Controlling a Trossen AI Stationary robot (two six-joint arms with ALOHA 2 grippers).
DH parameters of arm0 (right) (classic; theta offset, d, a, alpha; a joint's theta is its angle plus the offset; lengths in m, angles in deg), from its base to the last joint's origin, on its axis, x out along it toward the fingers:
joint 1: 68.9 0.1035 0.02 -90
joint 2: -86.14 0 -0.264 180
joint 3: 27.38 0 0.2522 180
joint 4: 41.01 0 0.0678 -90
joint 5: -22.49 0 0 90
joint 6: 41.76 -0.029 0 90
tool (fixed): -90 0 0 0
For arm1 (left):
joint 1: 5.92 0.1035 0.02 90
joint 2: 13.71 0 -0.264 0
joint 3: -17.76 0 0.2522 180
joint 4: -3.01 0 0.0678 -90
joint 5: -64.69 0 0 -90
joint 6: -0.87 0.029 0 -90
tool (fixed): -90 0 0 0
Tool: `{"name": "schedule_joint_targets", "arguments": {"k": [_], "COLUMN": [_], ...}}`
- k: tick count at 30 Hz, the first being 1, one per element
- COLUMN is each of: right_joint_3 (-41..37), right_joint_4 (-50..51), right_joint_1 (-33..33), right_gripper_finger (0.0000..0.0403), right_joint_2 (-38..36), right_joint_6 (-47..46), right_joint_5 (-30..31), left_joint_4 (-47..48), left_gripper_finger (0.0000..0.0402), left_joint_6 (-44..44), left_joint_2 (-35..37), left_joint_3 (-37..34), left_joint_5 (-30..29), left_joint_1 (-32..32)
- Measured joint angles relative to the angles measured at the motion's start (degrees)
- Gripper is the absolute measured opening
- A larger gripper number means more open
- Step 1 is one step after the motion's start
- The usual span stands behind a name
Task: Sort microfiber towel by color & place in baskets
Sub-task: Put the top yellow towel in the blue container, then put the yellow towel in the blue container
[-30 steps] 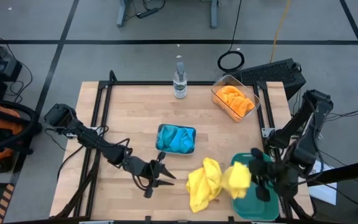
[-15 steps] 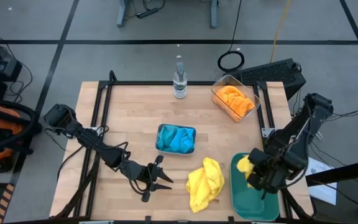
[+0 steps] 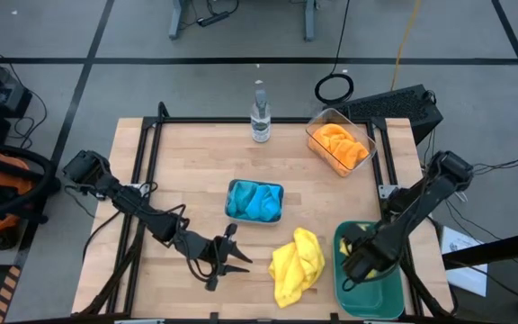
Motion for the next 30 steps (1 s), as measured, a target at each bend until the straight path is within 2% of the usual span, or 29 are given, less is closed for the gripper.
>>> {"name": "schedule_joint_targets", "arguments": {"k": [4, 9, 12, 16, 20, 22, 26, 28, 30], "right_joint_3": [-0.02, 2.71, 5.64, 8.17, 10.22, 11.19, 12.09, 12.09, 12.13], "right_joint_4": [-1.29, -2.20, -1.61, -1.23, -1.86, -3.38, -14.98, -21.52, -25.75], "right_joint_1": [-0.16, -0.13, 0.37, 1.54, 3.59, 4.34, 5.13, 4.77, 3.66], "right_gripper_finger": [0.0157, 0.0205, 0.0222, 0.0224, 0.0209, 0.0200, 0.0189, 0.0188, 0.0189], "right_joint_2": [1.08, 0.69, 0.69, 0.69, 0.69, 0.69, 0.70, 1.13, 2.30], "right_joint_6": [1.58, -1.39, -2.29, -4.49, -4.32, -1.98, 6.68, 12.05, 16.29], "right_joint_5": [-1.46, -5.60, -5.68, -4.60, 2.10, 8.18, 24.12, 29.26, 31.50], "left_joint_4": [0.17, 0.22, -0.07, -0.24, -2.27, -3.85, -7.01, -7.88, -7.90], "left_gripper_finger": [0.0118, 0.0118, 0.0118, 0.0118, 0.0118, 0.0118, 0.0118, 0.0118, 0.0118], "left_joint_6": [1.40, 1.99, 3.00, 3.69, 4.09, 4.11, 4.34, 4.04, 3.85], "left_joint_2": [0.00, 0.00, 0.00, 0.00, -1.26, -2.65, -4.60, -5.28, -5.38], "left_joint_3": [0.00, 0.00, 0.00, 0.00, 0.02, 0.00, 0.00, 0.00, 0.00], "left_joint_5": [0.01, 0.67, 0.72, 0.74, 0.76, 0.90, 1.05, 1.07, 1.05], "left_joint_1": [0.08, 0.07, 0.07, 0.22, 0.33, 0.31, 0.43, 0.68, 0.74]}}
